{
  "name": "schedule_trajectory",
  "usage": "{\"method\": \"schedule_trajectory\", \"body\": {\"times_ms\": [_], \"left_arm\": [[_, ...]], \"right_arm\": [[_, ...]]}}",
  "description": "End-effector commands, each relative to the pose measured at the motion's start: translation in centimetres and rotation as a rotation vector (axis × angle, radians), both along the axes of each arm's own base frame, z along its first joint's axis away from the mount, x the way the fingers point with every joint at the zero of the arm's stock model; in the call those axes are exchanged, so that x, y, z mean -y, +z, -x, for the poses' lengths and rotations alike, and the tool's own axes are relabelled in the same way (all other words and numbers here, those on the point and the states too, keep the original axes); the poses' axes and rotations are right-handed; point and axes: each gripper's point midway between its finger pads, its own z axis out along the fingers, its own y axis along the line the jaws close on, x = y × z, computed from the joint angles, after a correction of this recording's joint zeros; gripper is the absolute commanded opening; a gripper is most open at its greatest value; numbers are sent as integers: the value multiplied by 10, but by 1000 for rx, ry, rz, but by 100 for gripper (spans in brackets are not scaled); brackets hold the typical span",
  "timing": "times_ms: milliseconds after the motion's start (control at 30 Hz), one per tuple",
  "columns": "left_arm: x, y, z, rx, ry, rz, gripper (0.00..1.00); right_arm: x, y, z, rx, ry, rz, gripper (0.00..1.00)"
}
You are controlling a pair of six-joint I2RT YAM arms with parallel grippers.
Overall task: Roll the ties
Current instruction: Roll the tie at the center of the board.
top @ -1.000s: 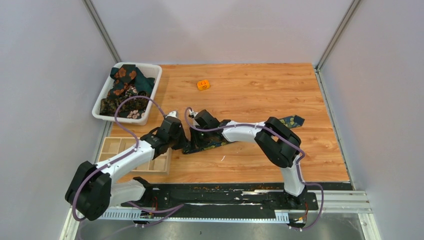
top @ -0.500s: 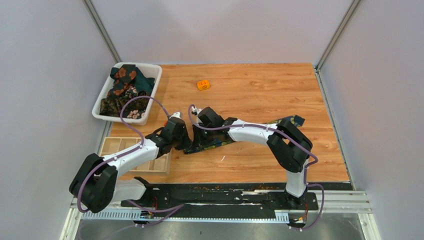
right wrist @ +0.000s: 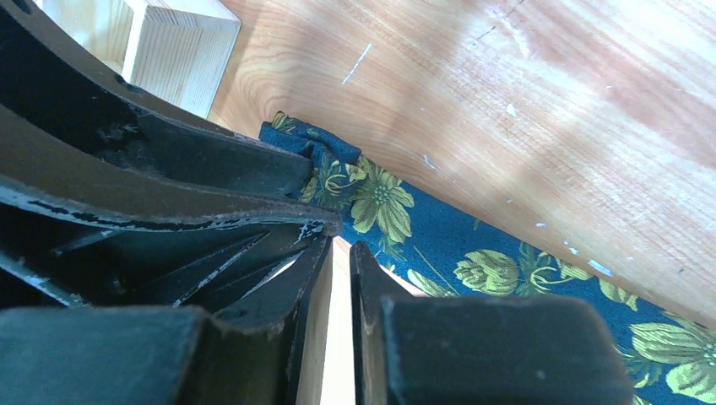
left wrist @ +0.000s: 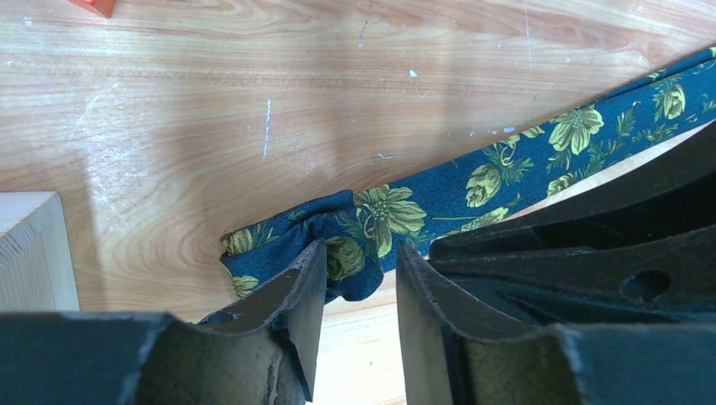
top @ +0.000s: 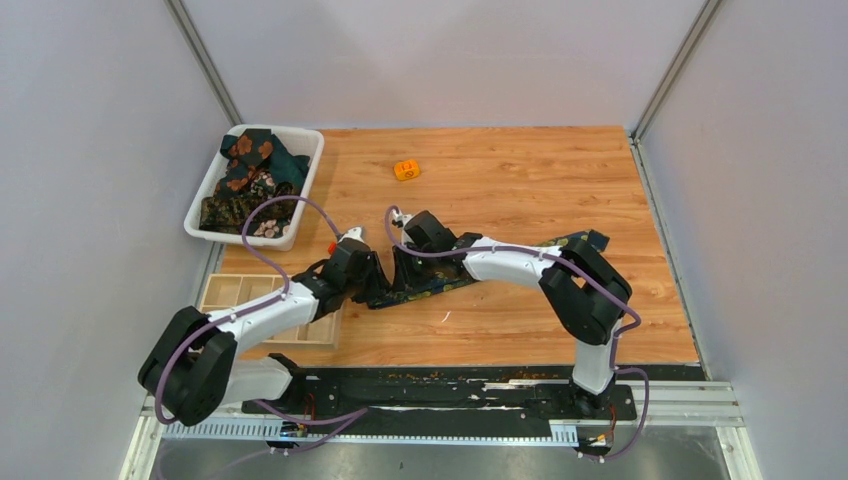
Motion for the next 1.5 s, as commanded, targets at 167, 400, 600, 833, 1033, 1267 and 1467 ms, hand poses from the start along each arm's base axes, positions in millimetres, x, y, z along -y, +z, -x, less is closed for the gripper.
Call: {"method": "schedule_trajectory", "body": {"times_ms": [167,400,600,833,1033,1267,1467], "left_arm": [[12,17,-1,76,-29,91,45],[10,17,3,86,-24,105,38],[8,18,5,97,-20,109,12],[8,15,6,92,-24,109,0],[7,14,7,93,-26,109,0],[11,17,7,94,-49,115,0],[10,24,6,112,-48,118,6]], "right_arm": [[-8,33,-7,39,2,-104,17],[-11,35,-9,21,0,-120,22],[-18,32,-7,-13,14,-137,28],[-21,16,-7,-49,12,-121,30],[-22,1,-8,-69,3,-95,29],[-26,-8,-10,-81,14,-85,25],[-25,-12,-9,-84,19,-75,10]]}}
